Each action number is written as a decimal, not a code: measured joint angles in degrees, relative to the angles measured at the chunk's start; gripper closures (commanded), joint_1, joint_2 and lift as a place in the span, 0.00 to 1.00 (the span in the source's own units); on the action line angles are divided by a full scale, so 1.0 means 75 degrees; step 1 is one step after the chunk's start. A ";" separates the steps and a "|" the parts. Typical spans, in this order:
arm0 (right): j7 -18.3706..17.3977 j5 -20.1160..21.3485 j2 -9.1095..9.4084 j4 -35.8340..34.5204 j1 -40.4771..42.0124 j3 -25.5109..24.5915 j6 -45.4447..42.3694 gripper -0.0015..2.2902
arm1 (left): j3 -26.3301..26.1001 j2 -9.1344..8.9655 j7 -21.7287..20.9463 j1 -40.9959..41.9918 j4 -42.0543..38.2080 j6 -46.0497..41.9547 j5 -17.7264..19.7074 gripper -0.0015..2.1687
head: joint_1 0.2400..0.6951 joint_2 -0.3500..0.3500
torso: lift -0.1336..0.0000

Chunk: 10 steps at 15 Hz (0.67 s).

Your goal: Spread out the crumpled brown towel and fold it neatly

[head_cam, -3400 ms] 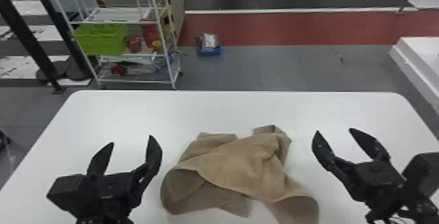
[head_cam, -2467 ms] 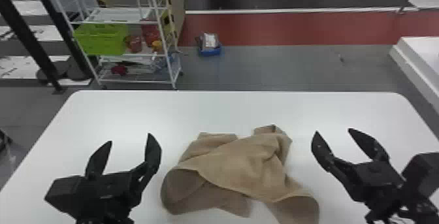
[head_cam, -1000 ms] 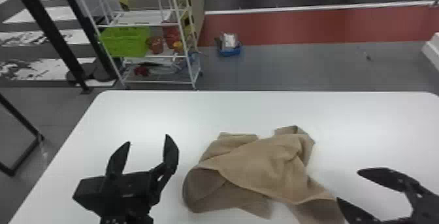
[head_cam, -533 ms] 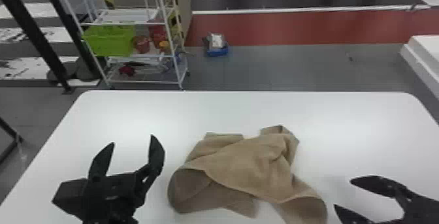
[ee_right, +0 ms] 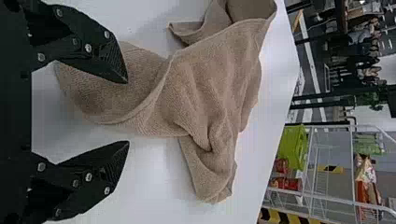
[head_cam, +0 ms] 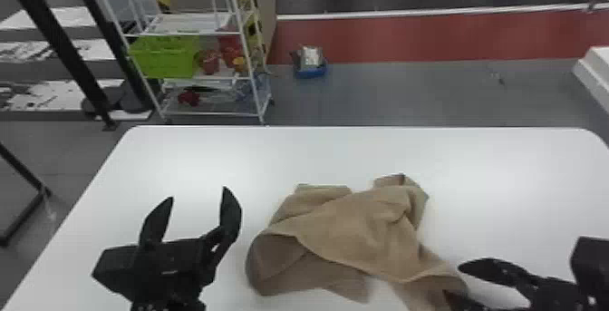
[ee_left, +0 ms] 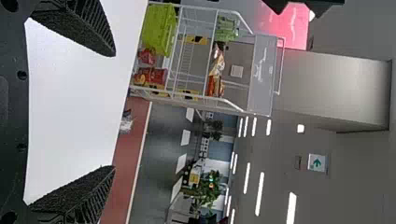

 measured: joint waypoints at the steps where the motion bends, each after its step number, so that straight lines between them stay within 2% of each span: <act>1: -0.0018 0.0044 0.0002 -0.0007 -0.0023 0.0042 0.0027 0.42 | 0.0000 0.0002 0.0000 0.0000 -0.0011 0.0000 0.0000 0.00 | 1.00 0.71 | 0.08; 3: -0.0146 0.0090 0.0011 -0.0034 -0.0042 0.0072 0.0034 0.60 | 0.0000 0.0017 -0.0009 0.0000 -0.0020 0.0000 0.0000 0.00 | 1.00 0.71 | 0.08; 10: -0.0578 0.0521 0.0096 -0.0010 -0.0170 0.0304 0.0042 0.66 | -0.0046 0.0071 -0.0024 -0.0057 -0.0016 0.0068 0.0002 0.00 | 1.00 0.70 | 0.08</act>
